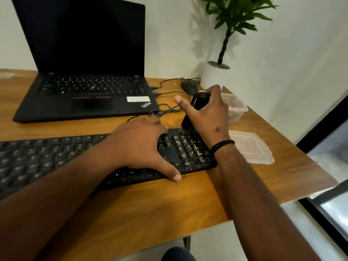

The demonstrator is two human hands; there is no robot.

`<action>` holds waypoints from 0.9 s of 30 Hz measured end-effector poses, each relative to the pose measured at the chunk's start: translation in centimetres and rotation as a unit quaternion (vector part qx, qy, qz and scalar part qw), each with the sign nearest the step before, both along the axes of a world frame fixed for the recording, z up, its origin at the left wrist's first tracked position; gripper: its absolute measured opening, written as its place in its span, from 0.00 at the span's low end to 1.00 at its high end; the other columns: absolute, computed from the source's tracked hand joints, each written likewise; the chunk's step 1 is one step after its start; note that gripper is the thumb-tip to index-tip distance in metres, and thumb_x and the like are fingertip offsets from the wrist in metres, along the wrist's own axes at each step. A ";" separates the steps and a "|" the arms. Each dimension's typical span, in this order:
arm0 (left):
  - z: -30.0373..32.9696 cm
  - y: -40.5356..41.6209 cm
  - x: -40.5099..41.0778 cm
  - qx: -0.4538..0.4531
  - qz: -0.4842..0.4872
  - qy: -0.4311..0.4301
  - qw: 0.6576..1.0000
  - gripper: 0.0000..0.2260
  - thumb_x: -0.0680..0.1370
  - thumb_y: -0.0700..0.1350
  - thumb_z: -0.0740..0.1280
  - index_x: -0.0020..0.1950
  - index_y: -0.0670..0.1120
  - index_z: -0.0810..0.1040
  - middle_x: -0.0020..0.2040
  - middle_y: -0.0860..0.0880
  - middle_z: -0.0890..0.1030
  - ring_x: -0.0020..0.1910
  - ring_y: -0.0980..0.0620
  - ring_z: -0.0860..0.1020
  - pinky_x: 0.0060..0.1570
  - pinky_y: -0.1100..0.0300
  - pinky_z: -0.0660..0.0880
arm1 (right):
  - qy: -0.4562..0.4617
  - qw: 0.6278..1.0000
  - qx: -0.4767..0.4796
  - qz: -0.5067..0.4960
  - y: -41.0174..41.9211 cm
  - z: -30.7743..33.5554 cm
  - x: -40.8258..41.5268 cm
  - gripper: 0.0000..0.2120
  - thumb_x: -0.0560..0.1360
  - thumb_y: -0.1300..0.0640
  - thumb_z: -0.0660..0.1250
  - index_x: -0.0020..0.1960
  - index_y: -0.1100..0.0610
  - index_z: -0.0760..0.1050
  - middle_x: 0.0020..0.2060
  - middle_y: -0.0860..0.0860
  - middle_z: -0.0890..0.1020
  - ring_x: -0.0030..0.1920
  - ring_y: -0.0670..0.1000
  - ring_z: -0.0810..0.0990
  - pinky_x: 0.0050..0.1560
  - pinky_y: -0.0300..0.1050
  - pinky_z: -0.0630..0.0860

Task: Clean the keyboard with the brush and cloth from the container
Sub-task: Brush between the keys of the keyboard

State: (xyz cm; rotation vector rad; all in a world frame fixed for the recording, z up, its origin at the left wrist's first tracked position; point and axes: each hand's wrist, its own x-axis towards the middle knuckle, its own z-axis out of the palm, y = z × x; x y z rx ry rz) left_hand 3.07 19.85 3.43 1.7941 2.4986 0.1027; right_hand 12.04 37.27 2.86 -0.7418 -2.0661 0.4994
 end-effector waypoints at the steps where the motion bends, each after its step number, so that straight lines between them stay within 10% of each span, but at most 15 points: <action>1: -0.1 -0.1 0.0 0.004 -0.001 0.000 1.000 0.61 0.51 0.86 0.61 0.77 0.54 0.65 0.71 0.57 0.68 0.68 0.52 0.68 0.61 0.53 0.72 | -0.012 1.000 0.004 0.017 -0.5 -0.1 -0.4 0.34 0.64 0.27 0.70 0.54 0.52 0.65 0.36 0.43 0.75 0.37 0.45 0.76 0.32 0.35 0.67; 7: 0.1 0.0 0.0 0.003 0.000 -0.006 1.000 0.59 0.51 0.85 0.61 0.74 0.52 0.70 0.65 0.56 0.73 0.63 0.51 0.71 0.55 0.53 0.73 | -0.029 0.997 0.029 -0.061 0.6 0.1 -0.1 0.29 0.70 0.33 0.69 0.55 0.56 0.69 0.42 0.48 0.79 0.46 0.54 0.81 0.39 0.43 0.70; 12: 0.0 0.2 0.0 0.010 -0.002 -0.002 1.000 0.54 0.51 0.85 0.63 0.68 0.53 0.75 0.59 0.57 0.74 0.57 0.52 0.72 0.46 0.55 0.71 | -0.041 0.997 0.026 0.060 -2.4 -0.2 -1.7 0.26 0.70 0.36 0.72 0.54 0.54 0.68 0.39 0.43 0.75 0.39 0.46 0.76 0.32 0.33 0.69; 18: 0.2 0.1 -0.1 0.000 -0.001 -0.010 1.000 0.57 0.50 0.85 0.63 0.71 0.53 0.73 0.61 0.56 0.73 0.59 0.52 0.71 0.50 0.54 0.71 | -0.050 0.994 0.030 -0.089 0.0 0.3 -0.1 0.28 0.71 0.36 0.71 0.58 0.56 0.68 0.47 0.52 0.83 0.48 0.55 0.81 0.41 0.43 0.73; 27: 0.2 -0.1 0.0 0.008 -0.002 -0.013 1.000 0.57 0.51 0.85 0.63 0.72 0.53 0.72 0.63 0.57 0.73 0.60 0.52 0.72 0.51 0.54 0.72 | -0.045 0.998 -0.004 -0.043 -0.9 -0.1 -1.0 0.29 0.69 0.35 0.72 0.58 0.55 0.71 0.45 0.47 0.80 0.47 0.51 0.80 0.43 0.43 0.75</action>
